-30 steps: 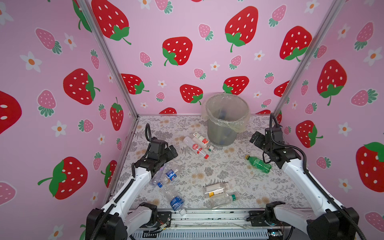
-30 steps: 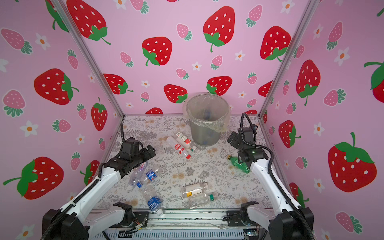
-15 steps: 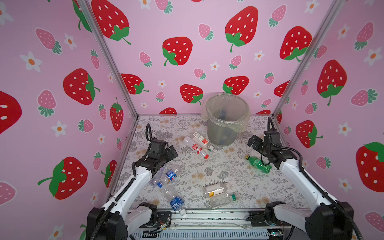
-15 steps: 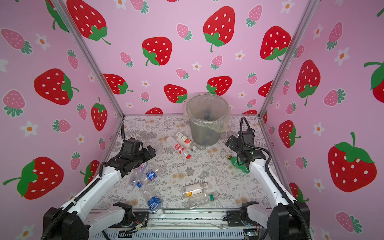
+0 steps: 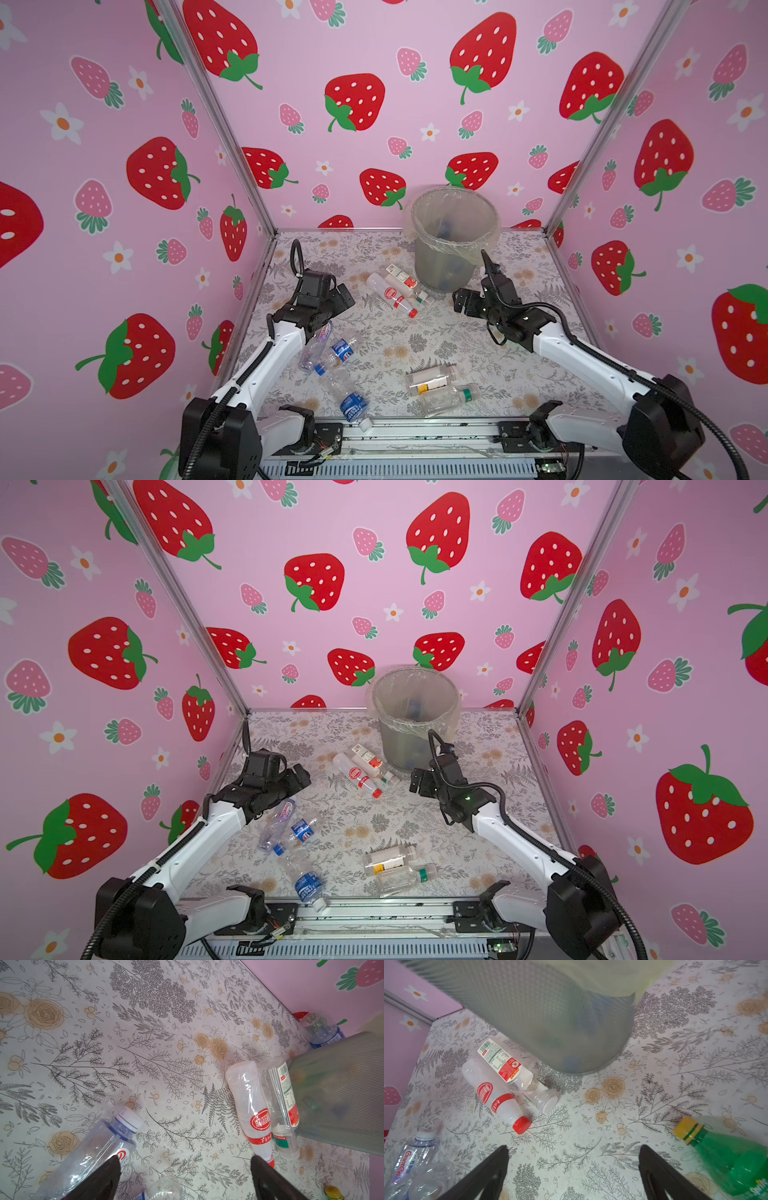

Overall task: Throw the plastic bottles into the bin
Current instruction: 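Move the right gripper toward the red-labelled white bottles beside the bin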

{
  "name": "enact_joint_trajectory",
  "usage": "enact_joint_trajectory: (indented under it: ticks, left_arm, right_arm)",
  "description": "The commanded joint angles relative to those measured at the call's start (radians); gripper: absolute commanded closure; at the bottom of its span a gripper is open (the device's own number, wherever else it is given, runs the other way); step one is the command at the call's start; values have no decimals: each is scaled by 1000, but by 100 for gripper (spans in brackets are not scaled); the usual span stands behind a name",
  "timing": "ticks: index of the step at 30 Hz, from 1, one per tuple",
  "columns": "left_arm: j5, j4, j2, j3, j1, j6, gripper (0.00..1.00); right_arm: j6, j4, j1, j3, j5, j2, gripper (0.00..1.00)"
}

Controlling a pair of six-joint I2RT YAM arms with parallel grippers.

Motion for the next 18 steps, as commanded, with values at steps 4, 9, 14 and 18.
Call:
enact_joint_trajectory:
  ticks: [4,9,14,18]
  left_arm:
    - [11,-10,24,67,58,10,1]
    - [37,-19,14,82,124,22,1]
    - [57,-3,14,71,164,10,1]
    - [80,8,36,74,187,6,1]
  right_arm:
    - [-77,121,147,158,48,197,1]
    - [-162,147,187,337,57,386,1]
    - [-209,181,192,484,10,561,1]
    - [-266,187,193,655,7,715,1]
